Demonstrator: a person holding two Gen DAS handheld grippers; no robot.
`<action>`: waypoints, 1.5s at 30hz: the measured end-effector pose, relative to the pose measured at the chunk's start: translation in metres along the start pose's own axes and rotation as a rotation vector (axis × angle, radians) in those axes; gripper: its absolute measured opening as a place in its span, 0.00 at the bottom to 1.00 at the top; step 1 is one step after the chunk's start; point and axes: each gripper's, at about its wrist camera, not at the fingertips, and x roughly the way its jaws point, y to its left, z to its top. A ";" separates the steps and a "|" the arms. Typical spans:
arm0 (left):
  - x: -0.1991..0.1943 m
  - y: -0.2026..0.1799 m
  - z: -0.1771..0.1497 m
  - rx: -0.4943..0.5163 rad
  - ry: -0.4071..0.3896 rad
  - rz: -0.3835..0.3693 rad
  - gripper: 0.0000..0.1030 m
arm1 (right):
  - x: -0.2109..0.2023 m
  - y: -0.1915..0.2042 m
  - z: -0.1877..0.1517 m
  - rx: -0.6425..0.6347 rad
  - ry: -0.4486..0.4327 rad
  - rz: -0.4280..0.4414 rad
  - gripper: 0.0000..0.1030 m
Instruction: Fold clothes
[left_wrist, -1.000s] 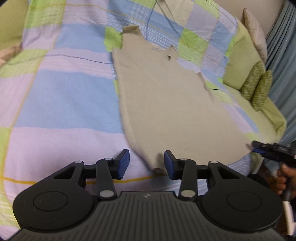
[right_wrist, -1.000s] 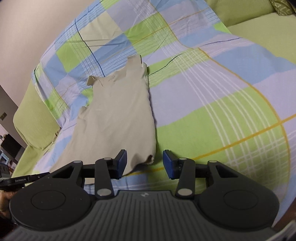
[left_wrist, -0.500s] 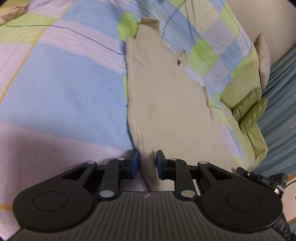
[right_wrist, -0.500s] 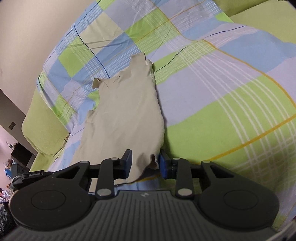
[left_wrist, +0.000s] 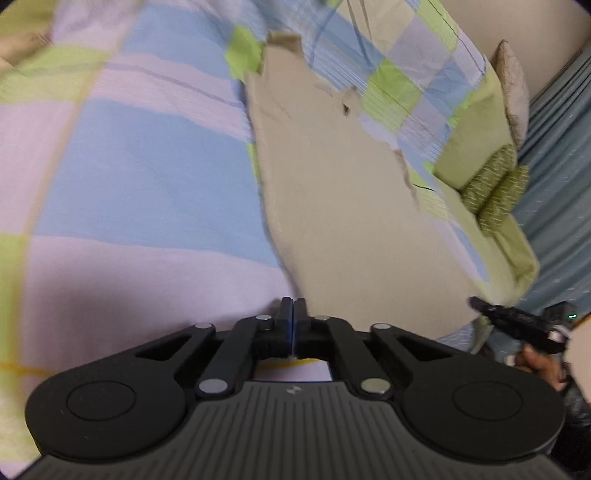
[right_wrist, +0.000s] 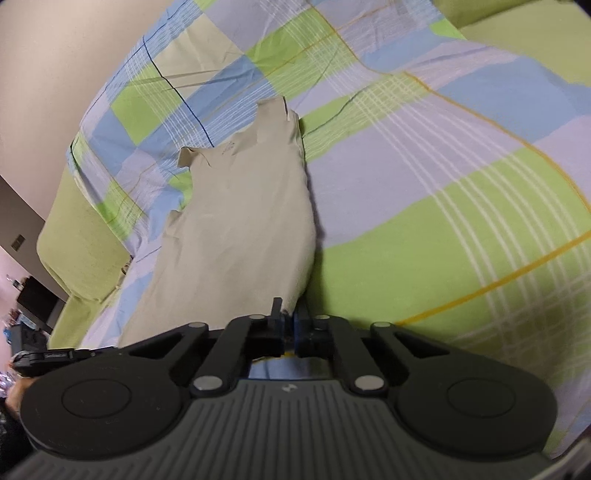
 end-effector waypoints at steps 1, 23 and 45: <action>-0.003 -0.007 -0.004 0.041 0.002 0.018 0.00 | -0.005 0.002 0.001 -0.007 -0.011 -0.005 0.02; 0.039 -0.126 -0.066 0.883 -0.134 0.552 0.37 | -0.017 0.038 -0.012 -0.267 -0.018 -0.161 0.09; 0.059 -0.133 -0.098 1.300 -0.109 0.643 0.01 | -0.005 -0.012 -0.012 0.121 -0.044 -0.003 0.02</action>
